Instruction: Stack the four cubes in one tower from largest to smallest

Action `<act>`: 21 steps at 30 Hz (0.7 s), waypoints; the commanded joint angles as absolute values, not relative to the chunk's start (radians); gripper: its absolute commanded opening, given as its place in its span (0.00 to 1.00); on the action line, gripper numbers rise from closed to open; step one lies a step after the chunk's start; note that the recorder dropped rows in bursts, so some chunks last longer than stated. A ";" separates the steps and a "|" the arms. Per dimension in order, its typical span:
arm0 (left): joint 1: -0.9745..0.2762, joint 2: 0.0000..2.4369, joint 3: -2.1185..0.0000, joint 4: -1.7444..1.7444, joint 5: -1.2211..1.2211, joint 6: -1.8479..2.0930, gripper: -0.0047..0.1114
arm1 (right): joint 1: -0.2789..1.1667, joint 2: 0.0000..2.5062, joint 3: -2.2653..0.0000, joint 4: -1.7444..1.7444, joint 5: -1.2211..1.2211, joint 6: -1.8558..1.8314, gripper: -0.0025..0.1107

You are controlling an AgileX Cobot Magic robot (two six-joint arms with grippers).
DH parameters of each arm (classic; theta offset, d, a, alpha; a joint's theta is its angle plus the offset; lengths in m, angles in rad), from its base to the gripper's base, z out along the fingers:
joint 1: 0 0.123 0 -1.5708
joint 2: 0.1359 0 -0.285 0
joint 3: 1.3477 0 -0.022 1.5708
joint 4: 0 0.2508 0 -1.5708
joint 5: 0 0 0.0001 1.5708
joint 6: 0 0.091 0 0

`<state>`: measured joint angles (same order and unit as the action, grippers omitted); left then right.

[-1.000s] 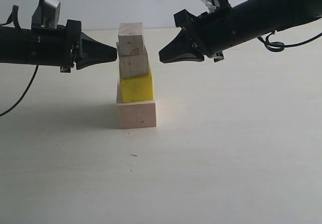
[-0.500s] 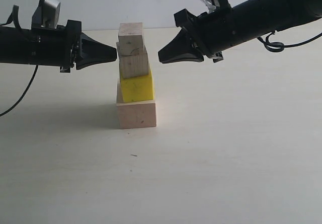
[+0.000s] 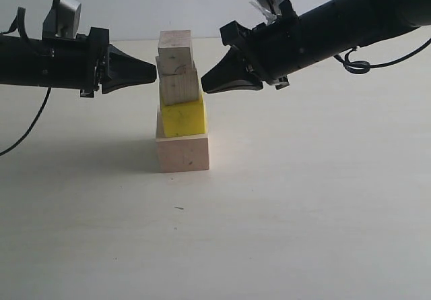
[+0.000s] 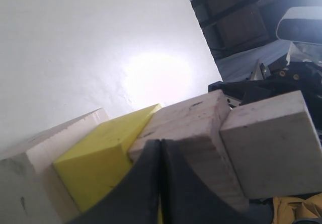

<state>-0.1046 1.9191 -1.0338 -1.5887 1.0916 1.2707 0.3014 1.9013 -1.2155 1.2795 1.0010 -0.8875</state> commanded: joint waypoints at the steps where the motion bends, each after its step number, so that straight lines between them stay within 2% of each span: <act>1: -0.109 1.920 -1.039 -1.584 1.093 1.276 0.04 | 0.302 1.899 -1.212 1.276 0.999 -0.894 0.02; 21: -0.109 1.920 -1.039 -1.589 1.093 1.276 0.04 | 0.320 1.899 -1.212 1.286 1.019 -0.896 0.02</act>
<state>-0.1046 1.9191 -1.0338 -1.5849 1.0910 1.2707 0.3055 1.9013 -1.2155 1.2795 1.0110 -0.8875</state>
